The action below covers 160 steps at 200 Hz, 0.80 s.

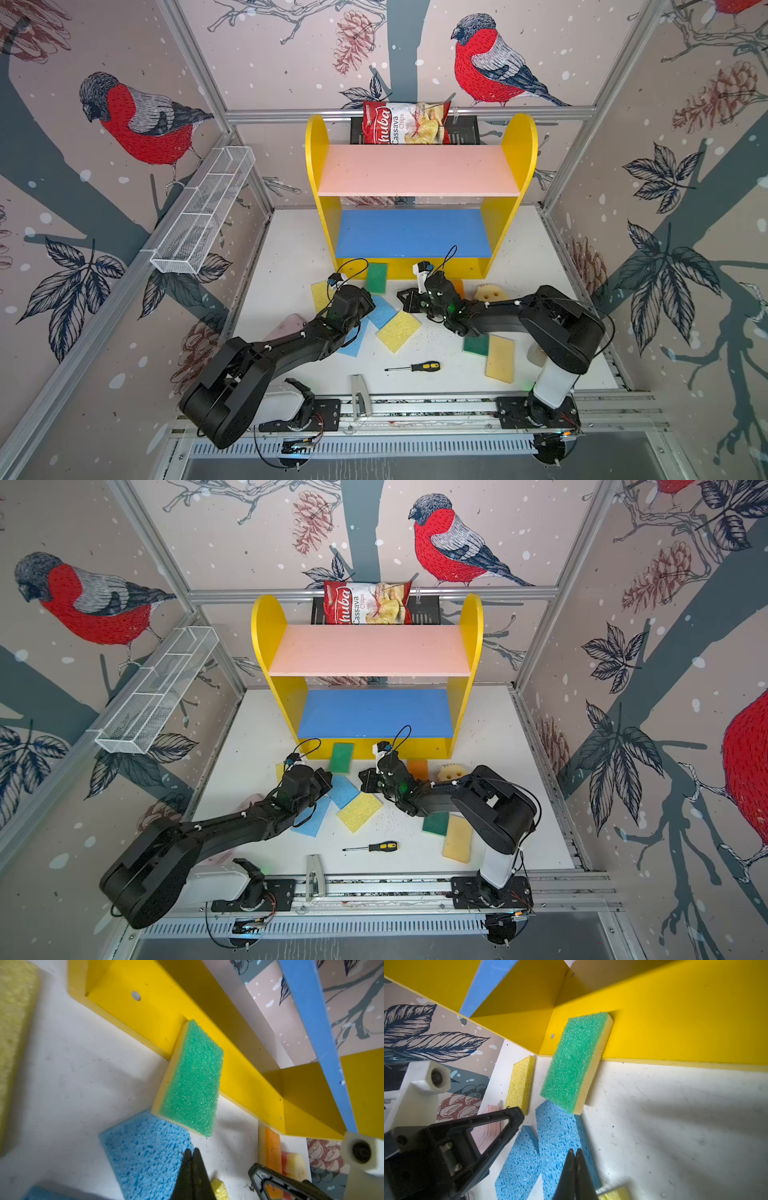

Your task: Place and organize the cleaning sponges onto the shelf

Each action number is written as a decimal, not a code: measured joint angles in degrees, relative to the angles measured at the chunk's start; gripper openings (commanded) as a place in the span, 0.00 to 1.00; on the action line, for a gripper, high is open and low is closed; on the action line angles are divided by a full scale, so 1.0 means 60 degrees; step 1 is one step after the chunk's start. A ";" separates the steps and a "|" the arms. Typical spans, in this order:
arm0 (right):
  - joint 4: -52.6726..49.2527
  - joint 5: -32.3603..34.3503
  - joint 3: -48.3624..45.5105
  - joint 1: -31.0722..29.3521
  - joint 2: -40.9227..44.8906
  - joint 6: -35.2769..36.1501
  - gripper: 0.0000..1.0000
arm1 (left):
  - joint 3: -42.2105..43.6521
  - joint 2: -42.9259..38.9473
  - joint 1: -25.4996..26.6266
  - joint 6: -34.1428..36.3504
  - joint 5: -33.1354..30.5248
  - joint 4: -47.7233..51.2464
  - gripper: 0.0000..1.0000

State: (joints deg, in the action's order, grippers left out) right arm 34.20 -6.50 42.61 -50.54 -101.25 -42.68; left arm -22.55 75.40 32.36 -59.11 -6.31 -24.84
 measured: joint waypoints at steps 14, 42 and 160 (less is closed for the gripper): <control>-0.0025 -0.0025 -0.0076 0.0055 0.0000 0.0051 0.00 | -0.0200 0.0372 -0.0033 -0.0007 0.0273 -0.0073 0.00; -0.0051 -0.0069 -0.0277 0.0270 -0.0018 0.0000 0.00 | -0.0739 0.1053 -0.0066 -0.0091 0.0718 -0.0029 0.00; -0.0066 -0.0266 -0.0324 0.0401 -0.0204 -0.0219 0.00 | -0.1249 0.2291 -0.0117 -0.0426 0.0776 -0.0018 0.00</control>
State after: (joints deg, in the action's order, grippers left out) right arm 33.80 -8.10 40.66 -48.14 -102.48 -43.99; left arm -30.04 89.14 31.66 -61.67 -1.65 -24.95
